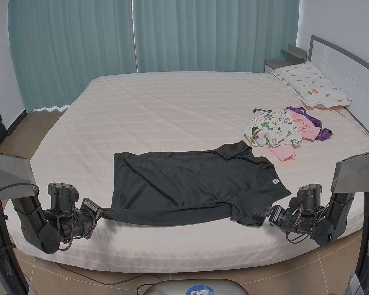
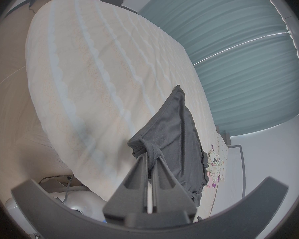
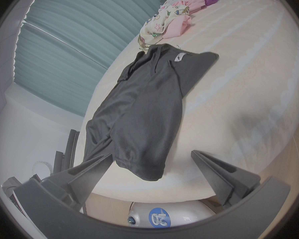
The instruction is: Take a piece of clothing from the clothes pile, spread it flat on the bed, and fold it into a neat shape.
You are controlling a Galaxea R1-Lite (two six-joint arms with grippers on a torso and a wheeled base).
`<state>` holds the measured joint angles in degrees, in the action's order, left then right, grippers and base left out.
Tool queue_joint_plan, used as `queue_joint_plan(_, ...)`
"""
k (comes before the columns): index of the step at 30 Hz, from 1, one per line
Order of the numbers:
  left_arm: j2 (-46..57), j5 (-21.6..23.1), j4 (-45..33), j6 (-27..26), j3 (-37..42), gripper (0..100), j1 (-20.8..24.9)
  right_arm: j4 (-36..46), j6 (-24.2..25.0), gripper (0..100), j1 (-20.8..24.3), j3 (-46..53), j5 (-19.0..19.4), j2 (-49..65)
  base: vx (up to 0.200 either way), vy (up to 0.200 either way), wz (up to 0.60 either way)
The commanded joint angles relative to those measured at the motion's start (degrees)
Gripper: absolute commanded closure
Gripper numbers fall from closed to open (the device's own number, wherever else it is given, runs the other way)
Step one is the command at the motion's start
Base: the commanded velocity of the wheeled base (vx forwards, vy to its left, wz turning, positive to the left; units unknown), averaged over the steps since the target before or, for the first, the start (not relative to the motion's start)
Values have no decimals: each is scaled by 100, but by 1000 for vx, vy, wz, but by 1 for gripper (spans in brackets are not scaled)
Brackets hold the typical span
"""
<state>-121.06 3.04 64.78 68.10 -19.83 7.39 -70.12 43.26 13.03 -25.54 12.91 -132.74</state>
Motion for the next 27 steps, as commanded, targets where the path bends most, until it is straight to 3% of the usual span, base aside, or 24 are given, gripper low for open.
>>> queue_joint_plan(1,4,4,-1,2,6,100,0,-2,-2,0,165,-21,-61,-138,0,0,0)
queue_joint_plan(10,-5,4,-1,2,6,100,0,69,24,0,235,-522,-219,-322,0,0,0)
queue_joint_plan(11,-5,4,-1,2,6,100,0,77,24,100,235,-513,-219,-322,0,0,0)
queue_joint_plan(21,-5,13,-1,2,6,100,0,34,24,100,68,119,-228,179,0,0,0)
queue_joint_plan(27,101,13,8,-25,129,100,17,-10,24,100,-257,954,-166,820,0,0,0)
